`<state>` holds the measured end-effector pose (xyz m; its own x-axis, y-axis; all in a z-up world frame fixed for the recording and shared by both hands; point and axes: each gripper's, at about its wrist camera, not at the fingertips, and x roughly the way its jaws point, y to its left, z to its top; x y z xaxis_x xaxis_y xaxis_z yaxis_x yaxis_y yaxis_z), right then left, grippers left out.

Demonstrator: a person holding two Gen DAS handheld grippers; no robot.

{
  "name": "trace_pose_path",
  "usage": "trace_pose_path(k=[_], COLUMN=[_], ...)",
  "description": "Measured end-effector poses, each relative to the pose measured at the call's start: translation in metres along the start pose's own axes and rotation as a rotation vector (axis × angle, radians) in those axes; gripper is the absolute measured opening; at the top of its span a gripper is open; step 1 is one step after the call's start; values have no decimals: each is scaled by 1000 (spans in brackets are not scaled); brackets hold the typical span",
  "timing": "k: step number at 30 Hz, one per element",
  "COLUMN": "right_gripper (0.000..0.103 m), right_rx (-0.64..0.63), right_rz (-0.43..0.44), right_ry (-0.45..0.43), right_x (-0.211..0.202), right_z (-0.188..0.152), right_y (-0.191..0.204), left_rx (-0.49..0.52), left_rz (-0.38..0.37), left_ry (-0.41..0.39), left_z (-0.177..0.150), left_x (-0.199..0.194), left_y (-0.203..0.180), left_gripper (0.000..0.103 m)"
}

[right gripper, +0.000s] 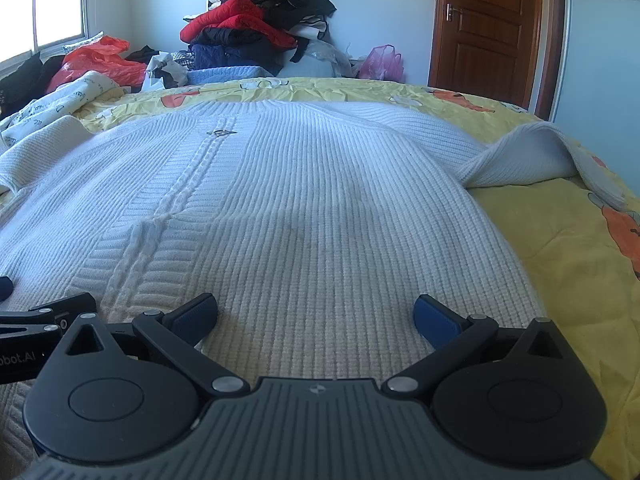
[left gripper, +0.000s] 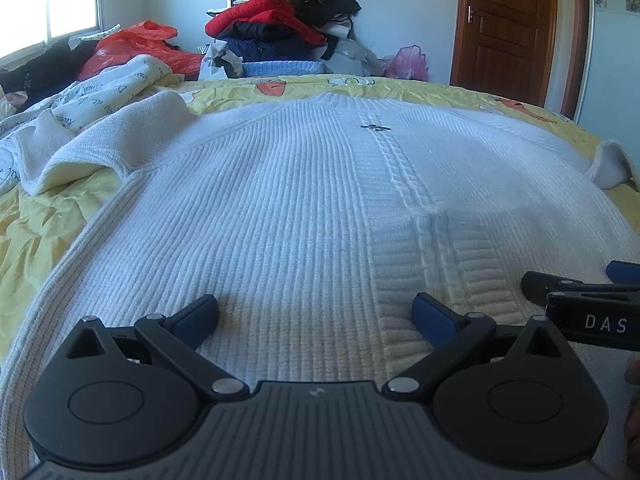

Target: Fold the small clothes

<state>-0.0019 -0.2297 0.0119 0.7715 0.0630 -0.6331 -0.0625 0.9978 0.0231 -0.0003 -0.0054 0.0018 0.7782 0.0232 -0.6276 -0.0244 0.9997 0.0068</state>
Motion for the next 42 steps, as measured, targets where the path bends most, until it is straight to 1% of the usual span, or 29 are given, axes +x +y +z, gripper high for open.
trace_pose_path(k=[7, 9, 12, 13, 15, 17, 19, 21, 23, 25, 27, 30, 31, 33, 34, 36, 38, 40, 41, 42], right_gripper=[102, 102, 102, 102, 103, 102, 102, 103, 103, 103, 102, 95, 94, 92, 91, 89, 87, 85, 83, 73], right_rx=[-1, -1, 1, -9, -30, -22, 2, 53, 103, 183, 317, 623, 733, 928, 1017, 1131, 1204, 1283, 1307, 1315], right_rz=[-1, -1, 5, 13, 37, 60, 90, 68, 27, 14, 38, 79, 107, 130, 145, 178, 215, 228, 229, 213], right_ry=[0, 0, 4, 10, 13, -42, -125, -211, -232, -219, -214, -179, -176, -177, -168, -158, -145, -142, -141, -159], right_x=[0, 0, -1, -3, -8, -19, -31, -38, -34, -25, -13, 10, 18, 34, 43, 59, 76, 92, 98, 102], right_z=[0, 0, 1, 4, 12, 21, 34, 49, 64, 81, 91, 95, 93, 83, 77, 67, 59, 50, 49, 47], right_y=[0, -1, -2, -4, -11, -26, -49, -80, -113, -154, -201, -275, -299, -334, -348, -364, -370, -374, -375, -375], left_rx=[0, 11, 58, 81, 125, 154, 155, 125, 93, 70, 42, 25, 24, 19, 21, 24, 24, 25, 24, 24], left_rz=[2, 19, 52, 51, 24, 27, 32, 2, -32, -55, -62, -53, -60, -65, -65, -63, -62, -61, -61, -61], left_ry=[-3, -9, -32, -44, -61, -87, -107, -114, -107, -80, -44, 4, -12, 1, 1, 0, -1, -1, -1, -1], left_z=[0, -1, -1, 0, 3, 8, 15, 26, 36, 39, 36, 24, 25, 25, 25, 24, 24, 23, 23, 22], left_x=[-1, -3, -8, -11, -16, -20, -19, -17, -10, -1, 11, 24, 22, 24, 24, 24, 24, 24, 24, 24], left_y=[-1, -6, -13, -16, -19, -22, -21, -16, -12, -8, -5, -2, -1, 1, 0, 0, -1, -2, -2, -1], left_gripper=[103, 103, 103, 103, 103, 103, 103, 103, 103, 103, 103, 103, 103, 103, 103, 103, 103, 103, 103, 103])
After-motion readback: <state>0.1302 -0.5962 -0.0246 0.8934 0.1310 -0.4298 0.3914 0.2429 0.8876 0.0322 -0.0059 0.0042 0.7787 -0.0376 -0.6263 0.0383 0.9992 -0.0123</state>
